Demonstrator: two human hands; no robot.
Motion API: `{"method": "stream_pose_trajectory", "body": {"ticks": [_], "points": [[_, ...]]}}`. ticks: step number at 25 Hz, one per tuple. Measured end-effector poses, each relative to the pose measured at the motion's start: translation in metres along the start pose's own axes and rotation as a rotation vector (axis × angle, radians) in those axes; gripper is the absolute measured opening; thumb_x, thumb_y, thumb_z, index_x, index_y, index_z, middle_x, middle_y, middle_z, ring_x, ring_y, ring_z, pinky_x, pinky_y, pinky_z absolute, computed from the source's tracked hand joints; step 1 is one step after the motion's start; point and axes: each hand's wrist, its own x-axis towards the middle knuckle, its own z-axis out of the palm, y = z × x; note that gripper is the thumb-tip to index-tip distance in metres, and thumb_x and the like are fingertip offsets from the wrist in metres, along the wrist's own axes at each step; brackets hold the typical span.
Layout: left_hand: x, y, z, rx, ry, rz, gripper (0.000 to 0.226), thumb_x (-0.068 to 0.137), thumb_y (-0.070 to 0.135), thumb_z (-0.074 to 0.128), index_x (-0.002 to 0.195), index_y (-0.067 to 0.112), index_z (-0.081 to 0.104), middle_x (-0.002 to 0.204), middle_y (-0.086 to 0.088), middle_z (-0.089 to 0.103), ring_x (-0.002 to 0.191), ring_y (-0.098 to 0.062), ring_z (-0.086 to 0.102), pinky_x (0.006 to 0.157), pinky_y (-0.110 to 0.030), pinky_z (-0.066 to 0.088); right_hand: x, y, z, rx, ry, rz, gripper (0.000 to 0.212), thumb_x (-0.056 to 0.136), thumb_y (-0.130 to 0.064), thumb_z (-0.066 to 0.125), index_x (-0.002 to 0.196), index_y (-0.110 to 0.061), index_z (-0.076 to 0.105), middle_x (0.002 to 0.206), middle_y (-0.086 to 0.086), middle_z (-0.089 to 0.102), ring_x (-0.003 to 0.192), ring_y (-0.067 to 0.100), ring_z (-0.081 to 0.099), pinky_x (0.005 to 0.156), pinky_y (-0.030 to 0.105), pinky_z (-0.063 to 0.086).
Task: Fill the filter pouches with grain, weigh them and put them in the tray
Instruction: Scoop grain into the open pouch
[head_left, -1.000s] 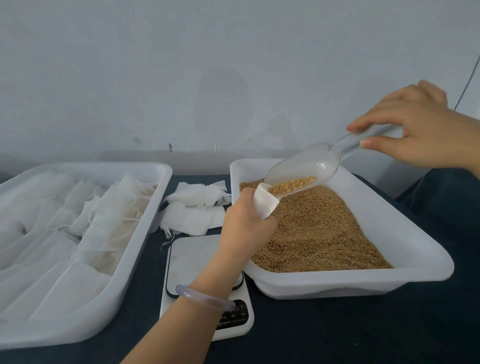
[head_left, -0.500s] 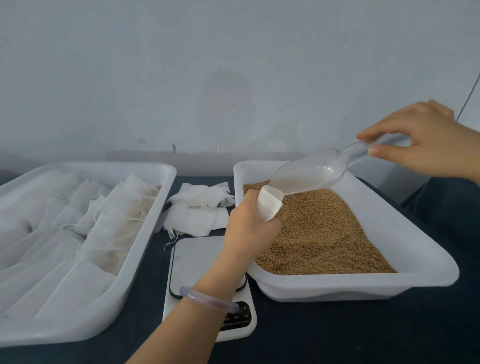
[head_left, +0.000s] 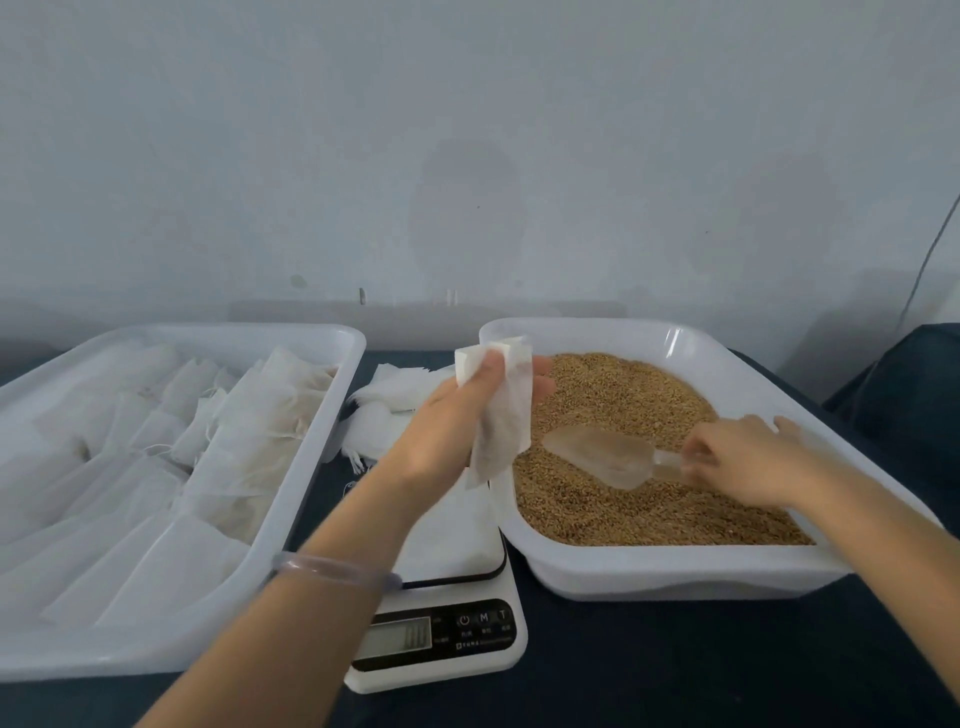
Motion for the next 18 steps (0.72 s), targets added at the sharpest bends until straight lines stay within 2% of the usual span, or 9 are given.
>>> {"method": "stream_pose_trajectory", "body": {"ticks": [2,4,6,7,9,12,14,16,18], "points": [[-0.004,0.011,-0.015,0.063,-0.144,-0.029,0.042,0.09,0.06,0.034,0.115,0.043,0.064,0.122,0.015,0.064,0.115,-0.003,0.058,0.096,-0.032,0.046,-0.006,-0.023,-0.013,0.261,0.086,-0.166,0.048,0.08,-0.059,0.054,0.12,-0.033,0.055,0.124,-0.015,0.058,0.115,0.005,0.052,0.106,0.037,0.036],[-0.01,0.019,-0.027,0.135,-0.234,-0.031,0.043,0.091,0.065,0.034,0.123,0.049,0.057,0.128,0.019,0.059,0.12,-0.005,0.054,0.103,-0.042,0.042,-0.023,-0.064,-0.035,0.732,0.019,-0.433,0.051,0.069,-0.069,0.058,0.113,-0.044,0.058,0.118,-0.026,0.06,0.105,-0.011,0.055,0.095,0.025,0.045],[-0.016,0.023,-0.035,0.14,-0.291,-0.008,0.043,0.09,0.062,0.035,0.125,0.049,0.055,0.132,0.014,0.057,0.126,-0.009,0.051,0.107,-0.045,0.036,-0.034,-0.107,-0.047,1.03,-0.096,-0.671,0.038,0.071,-0.06,0.068,0.104,-0.041,0.065,0.111,-0.021,0.066,0.103,-0.003,0.061,0.088,0.024,0.052],[-0.02,0.025,-0.039,0.143,-0.304,0.007,0.042,0.09,0.061,0.035,0.126,0.049,0.055,0.134,0.011,0.057,0.128,-0.011,0.049,0.109,-0.044,0.033,-0.035,-0.125,-0.049,1.124,-0.111,-0.727,0.032,0.073,-0.051,0.072,0.1,-0.034,0.069,0.107,-0.013,0.07,0.102,0.005,0.065,0.087,0.024,0.053],[-0.027,0.033,-0.048,0.183,-0.264,0.019,0.041,0.087,0.062,0.037,0.123,0.051,0.055,0.133,0.012,0.057,0.128,-0.01,0.049,0.11,-0.041,0.034,-0.034,-0.153,-0.05,1.262,-0.07,-0.714,0.022,0.074,-0.038,0.073,0.092,-0.025,0.073,0.095,-0.004,0.074,0.091,0.011,0.069,0.08,0.021,0.054],[-0.033,0.044,-0.07,0.411,-0.157,0.045,0.026,0.087,0.052,0.052,0.111,0.047,0.061,0.115,0.015,0.066,0.112,-0.007,0.06,0.094,-0.028,0.05,-0.026,-0.175,-0.048,1.241,0.068,-0.643,0.013,0.076,-0.033,0.072,0.086,-0.024,0.074,0.083,-0.005,0.074,0.078,0.009,0.07,0.068,0.018,0.054],[-0.035,0.045,-0.083,0.594,-0.06,-0.049,0.013,0.083,0.035,0.07,0.096,0.033,0.069,0.093,0.007,0.073,0.091,-0.016,0.069,0.079,-0.032,0.058,-0.019,-0.18,-0.041,1.086,0.159,-0.599,0.018,0.076,-0.035,0.075,0.077,-0.017,0.071,0.073,0.001,0.071,0.066,0.014,0.066,0.06,0.025,0.051],[-0.036,0.039,-0.089,0.696,-0.011,-0.175,0.008,0.076,0.025,0.078,0.078,0.022,0.07,0.075,0.003,0.072,0.071,-0.019,0.071,0.072,-0.032,0.059,-0.012,-0.183,-0.032,0.922,0.168,-0.558,0.03,0.076,-0.033,0.075,0.072,-0.005,0.065,0.063,0.006,0.063,0.057,0.018,0.056,0.055,0.031,0.043],[-0.036,0.031,-0.088,0.772,-0.04,-0.251,0.011,0.078,0.021,0.077,0.072,0.018,0.068,0.071,-0.001,0.071,0.065,-0.018,0.07,0.072,-0.038,0.056,-0.007,-0.184,-0.027,0.783,0.13,-0.556,0.037,0.075,-0.039,0.075,0.066,-0.007,0.059,0.054,-0.008,0.051,0.049,0.007,0.045,0.05,0.022,0.033]]}}
